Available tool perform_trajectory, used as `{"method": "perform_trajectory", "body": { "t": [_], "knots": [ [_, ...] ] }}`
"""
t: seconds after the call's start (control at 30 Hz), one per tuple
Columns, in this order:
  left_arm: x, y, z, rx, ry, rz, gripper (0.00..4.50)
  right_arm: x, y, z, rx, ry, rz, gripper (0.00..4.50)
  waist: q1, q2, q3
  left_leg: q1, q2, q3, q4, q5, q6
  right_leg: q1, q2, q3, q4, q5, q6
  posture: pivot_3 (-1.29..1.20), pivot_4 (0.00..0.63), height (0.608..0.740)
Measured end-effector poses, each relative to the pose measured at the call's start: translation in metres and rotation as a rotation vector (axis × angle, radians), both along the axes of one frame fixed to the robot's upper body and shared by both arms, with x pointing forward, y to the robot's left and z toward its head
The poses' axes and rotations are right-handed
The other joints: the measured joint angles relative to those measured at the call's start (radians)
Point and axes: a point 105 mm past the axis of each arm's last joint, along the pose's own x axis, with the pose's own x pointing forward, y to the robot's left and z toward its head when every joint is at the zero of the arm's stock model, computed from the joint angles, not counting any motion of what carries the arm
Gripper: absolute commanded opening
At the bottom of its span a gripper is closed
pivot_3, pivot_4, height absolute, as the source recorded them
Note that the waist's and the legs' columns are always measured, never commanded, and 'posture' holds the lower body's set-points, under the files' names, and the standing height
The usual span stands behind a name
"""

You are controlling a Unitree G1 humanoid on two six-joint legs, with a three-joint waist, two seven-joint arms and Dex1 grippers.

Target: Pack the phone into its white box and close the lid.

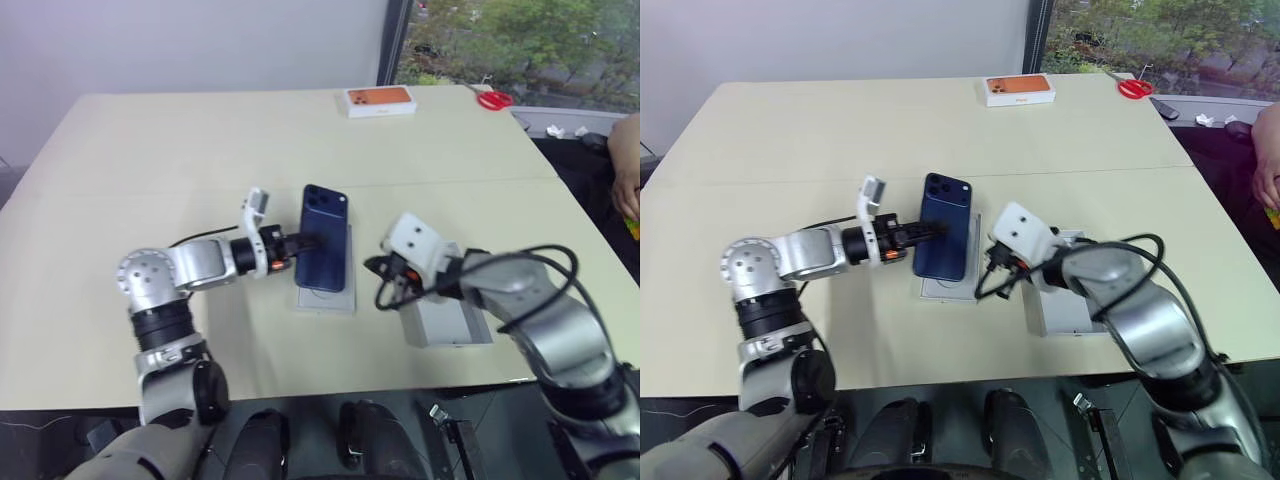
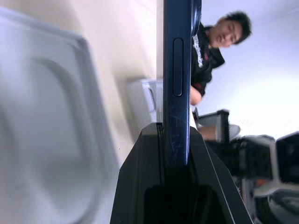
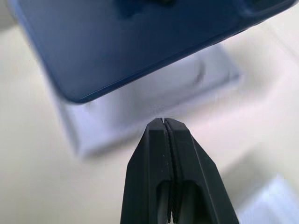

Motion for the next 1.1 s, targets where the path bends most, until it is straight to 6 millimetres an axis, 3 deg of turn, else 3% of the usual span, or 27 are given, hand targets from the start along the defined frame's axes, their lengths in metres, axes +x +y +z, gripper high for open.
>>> {"method": "perform_trajectory", "body": {
  "t": [0.17, 0.33, 0.6, 1.1],
  "knots": [
    [0.004, 0.001, -0.013, 0.071, 0.057, 0.044, 0.05, -0.014, -0.021, -0.002, 0.009, 0.01, -0.052, 0.0, 0.005, -0.001, 0.001, 0.002, 0.001, -0.002, 0.002, 0.001, -0.001, 0.004, 0.007, 0.001, 0.0, 0.0, 0.0, 0.0, 0.15, 0.74],
    [0.006, 0.004, -0.019, 0.114, 0.08, 0.067, 0.05, -0.014, -0.03, -0.002, 0.006, -0.001, -0.093, 0.0, 0.006, -0.001, 0.001, 0.004, 0.001, -0.002, 0.003, 0.002, -0.002, 0.006, 0.007, 0.002, -0.001, 0.0, -0.001, 0.0, 0.15, 0.74],
    [0.009, 0.009, -0.031, 0.172, 0.126, 0.098, 0.05, -0.012, -0.029, 0.001, 0.017, -0.03, -0.097, 0.0, 0.009, -0.001, 0.001, 0.003, 0.001, -0.002, 0.002, 0.002, -0.003, 0.005, 0.007, 0.002, -0.001, 0.0, -0.001, 0.0, 0.15, 0.74],
    [0.009, -0.002, -0.038, 0.171, 0.16, 0.09, 0.05, -0.006, -0.028, 0.004, 0.015, -0.054, -0.107, 0.0, 0.028, -0.001, 0.001, 0.003, 0.001, -0.001, 0.003, 0.002, -0.003, 0.006, 0.007, 0.002, -0.001, 0.0, -0.001, 0.0, 0.15, 0.74]
  ]
}}
